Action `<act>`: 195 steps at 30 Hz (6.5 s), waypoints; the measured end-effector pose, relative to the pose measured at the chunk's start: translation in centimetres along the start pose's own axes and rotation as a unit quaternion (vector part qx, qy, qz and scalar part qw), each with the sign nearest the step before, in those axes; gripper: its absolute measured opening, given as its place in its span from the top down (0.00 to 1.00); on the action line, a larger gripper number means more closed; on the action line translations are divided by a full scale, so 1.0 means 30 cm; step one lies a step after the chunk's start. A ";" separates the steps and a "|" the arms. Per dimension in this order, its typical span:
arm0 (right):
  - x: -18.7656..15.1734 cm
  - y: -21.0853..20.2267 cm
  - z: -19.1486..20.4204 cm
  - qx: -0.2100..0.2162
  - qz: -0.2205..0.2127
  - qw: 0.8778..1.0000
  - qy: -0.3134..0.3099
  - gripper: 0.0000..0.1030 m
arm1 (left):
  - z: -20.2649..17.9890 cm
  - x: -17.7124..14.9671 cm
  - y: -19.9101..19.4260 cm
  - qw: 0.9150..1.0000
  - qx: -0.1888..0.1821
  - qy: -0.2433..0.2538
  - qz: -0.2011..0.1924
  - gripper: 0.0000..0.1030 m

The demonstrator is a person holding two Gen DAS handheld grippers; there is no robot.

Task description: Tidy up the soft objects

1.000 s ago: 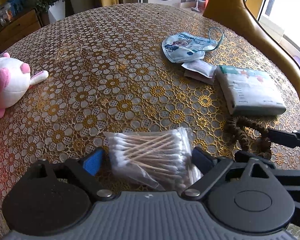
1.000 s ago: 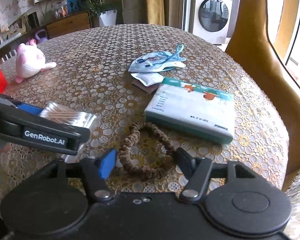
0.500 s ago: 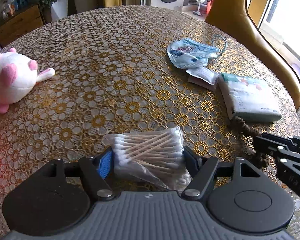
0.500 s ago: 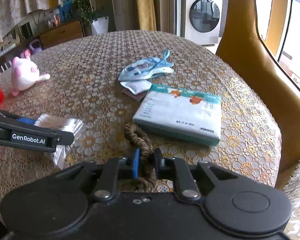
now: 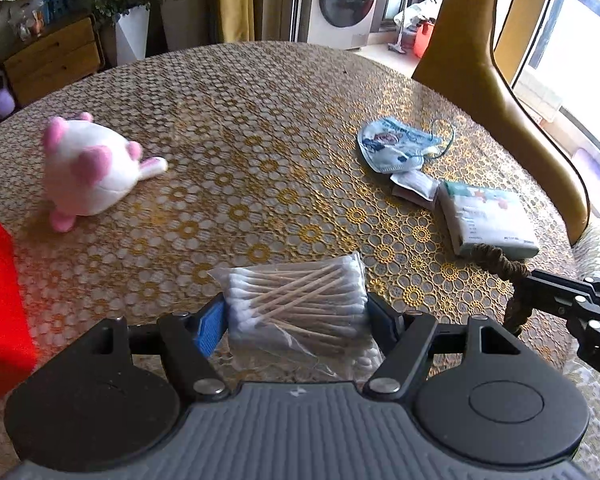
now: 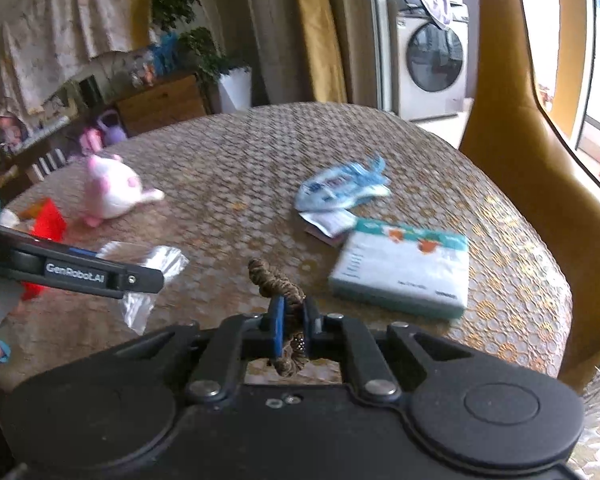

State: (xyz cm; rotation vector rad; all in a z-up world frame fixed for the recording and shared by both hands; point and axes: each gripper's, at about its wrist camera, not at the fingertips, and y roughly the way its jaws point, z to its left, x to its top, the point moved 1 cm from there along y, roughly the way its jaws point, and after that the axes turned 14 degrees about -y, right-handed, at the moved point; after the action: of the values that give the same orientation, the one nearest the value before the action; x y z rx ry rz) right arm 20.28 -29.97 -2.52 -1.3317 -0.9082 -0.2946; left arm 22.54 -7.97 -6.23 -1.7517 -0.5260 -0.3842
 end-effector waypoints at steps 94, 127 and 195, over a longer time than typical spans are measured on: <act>0.533 0.589 1.178 0.159 0.037 0.965 -0.203 0.86 | 1.061 0.024 -0.201 0.984 0.083 -0.150 -0.044 0.30; 0.519 0.176 0.986 0.210 -0.026 0.965 -0.155 0.44 | 0.965 -0.024 -0.378 0.982 0.088 -0.151 -0.073 0.20; 0.381 0.324 -0.365 0.015 0.034 0.999 0.017 0.07 | -0.318 0.128 0.216 0.995 -0.066 0.057 -0.057 0.02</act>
State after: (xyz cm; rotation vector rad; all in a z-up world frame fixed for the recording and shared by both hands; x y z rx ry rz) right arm 38.32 -34.05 -0.89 -1.3242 -0.8349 -0.2491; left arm 29.45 -17.91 -7.29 -1.8189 -0.5304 -0.6088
